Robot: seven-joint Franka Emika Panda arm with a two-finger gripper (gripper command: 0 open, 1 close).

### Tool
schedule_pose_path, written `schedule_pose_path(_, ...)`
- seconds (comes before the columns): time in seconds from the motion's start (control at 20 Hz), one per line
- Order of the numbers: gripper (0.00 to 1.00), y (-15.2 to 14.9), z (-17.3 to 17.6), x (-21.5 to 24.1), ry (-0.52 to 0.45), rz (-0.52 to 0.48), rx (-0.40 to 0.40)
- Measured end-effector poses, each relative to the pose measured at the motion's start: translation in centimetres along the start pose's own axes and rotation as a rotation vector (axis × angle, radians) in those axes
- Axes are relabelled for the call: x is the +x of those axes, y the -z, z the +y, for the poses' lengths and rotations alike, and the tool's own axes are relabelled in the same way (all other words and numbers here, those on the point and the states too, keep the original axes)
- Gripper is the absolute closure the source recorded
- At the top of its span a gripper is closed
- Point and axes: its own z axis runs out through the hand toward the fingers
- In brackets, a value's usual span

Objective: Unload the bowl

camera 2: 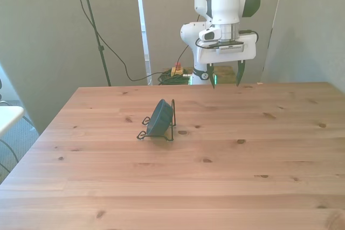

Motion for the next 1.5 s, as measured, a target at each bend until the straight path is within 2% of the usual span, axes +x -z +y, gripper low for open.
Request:
schedule_pose_path(0.4,0.0,0.0,0.6,0.8,-0.004,0.036,-0.038)
schedule_pose_path(0.8,0.0,2.0,2.3,3.9,-0.031,0.101,-0.045)
schedule_pose_path(1.2,0.0,3.4,5.0,9.2,0.08,0.142,-0.038)
schedule_pose_path(1.5,0.0,5.2,8.8,12.4,0.128,0.182,-0.008)
